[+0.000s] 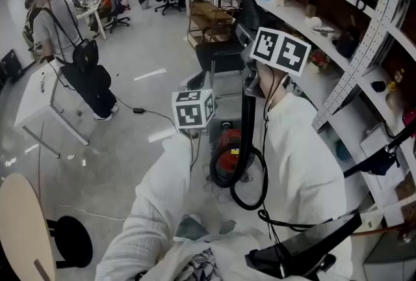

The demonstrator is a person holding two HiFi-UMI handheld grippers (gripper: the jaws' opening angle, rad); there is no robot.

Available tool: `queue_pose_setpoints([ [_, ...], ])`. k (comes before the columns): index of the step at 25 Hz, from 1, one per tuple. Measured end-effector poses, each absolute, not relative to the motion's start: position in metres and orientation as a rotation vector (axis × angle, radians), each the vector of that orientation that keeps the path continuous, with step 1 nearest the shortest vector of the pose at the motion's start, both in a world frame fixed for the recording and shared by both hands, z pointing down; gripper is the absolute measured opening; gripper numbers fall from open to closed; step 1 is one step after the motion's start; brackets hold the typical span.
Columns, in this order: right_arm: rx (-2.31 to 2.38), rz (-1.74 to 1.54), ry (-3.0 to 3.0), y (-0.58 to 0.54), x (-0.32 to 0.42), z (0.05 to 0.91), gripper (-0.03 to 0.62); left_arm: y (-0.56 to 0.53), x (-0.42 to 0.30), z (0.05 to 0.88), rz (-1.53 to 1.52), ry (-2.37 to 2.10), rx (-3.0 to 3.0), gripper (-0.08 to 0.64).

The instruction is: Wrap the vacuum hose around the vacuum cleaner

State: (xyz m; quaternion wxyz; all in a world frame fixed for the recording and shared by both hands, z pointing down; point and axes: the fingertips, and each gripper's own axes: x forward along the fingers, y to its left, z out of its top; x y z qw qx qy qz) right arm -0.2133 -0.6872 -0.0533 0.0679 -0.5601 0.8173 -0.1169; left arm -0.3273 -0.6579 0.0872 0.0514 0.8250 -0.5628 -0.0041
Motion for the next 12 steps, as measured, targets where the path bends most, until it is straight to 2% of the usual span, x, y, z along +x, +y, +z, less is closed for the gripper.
queue_pose_setpoints([
  [5,-1.692,-0.299,2.422,-0.731,-0.264,-0.102,0.255,-0.705,-0.377,0.092,0.003,-1.662,2.519,0.003],
  [12,-1.877,-0.093,2.198,-0.765,-0.251,-0.196,0.255,-0.743,-0.438,0.108,0.03,-1.616,2.48,0.002],
])
